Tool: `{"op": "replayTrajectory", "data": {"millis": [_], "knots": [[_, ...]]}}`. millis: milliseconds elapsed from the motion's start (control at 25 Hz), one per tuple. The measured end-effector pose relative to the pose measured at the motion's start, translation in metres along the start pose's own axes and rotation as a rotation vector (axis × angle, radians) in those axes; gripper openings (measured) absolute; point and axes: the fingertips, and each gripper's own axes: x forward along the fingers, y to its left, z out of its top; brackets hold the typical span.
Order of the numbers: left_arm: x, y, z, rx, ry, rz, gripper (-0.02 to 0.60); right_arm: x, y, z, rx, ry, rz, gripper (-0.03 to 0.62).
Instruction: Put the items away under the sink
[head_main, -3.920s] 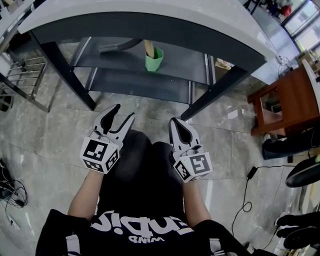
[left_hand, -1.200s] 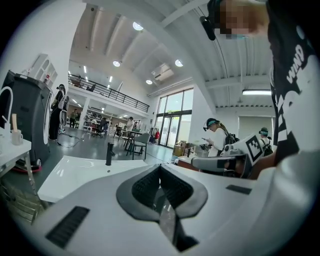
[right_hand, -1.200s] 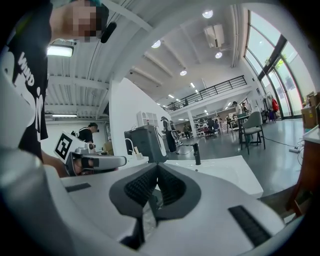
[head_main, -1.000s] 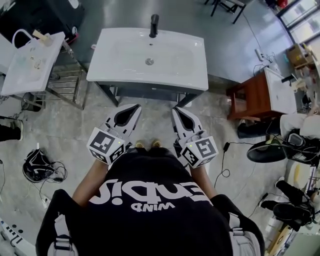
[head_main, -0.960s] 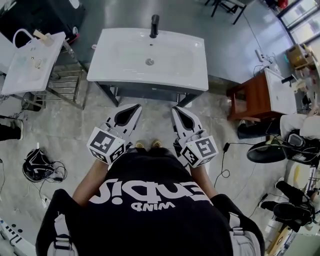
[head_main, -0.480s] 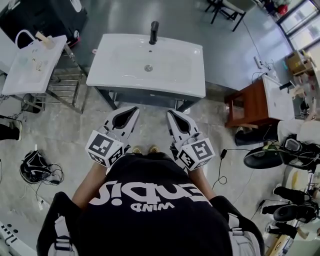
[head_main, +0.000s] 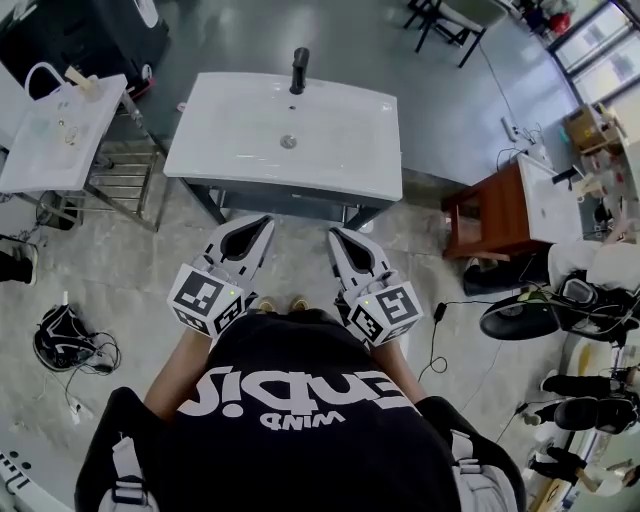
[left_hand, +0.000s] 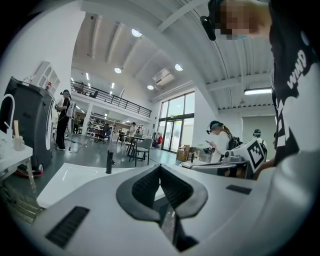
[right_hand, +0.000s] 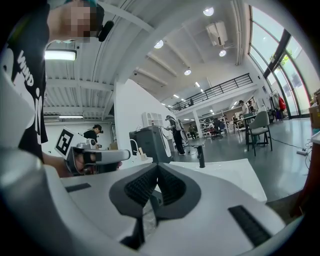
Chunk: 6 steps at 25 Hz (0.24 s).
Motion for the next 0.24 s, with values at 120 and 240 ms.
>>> {"op": "replayTrajectory", "data": {"millis": [120,240], "knots": [[-0.0004,-0.0034,-0.0012,0.011,0.008,-0.002,0.02,-0.0011,0.0001,-0.0001,-0.001,0.0,0.002,0.018],[-0.0024,-0.0059,-0.0042,0.009,0.018,-0.001,0.02,-0.0035,0.0012,0.0003,0.004,-0.004,0.004,0.018]]}}
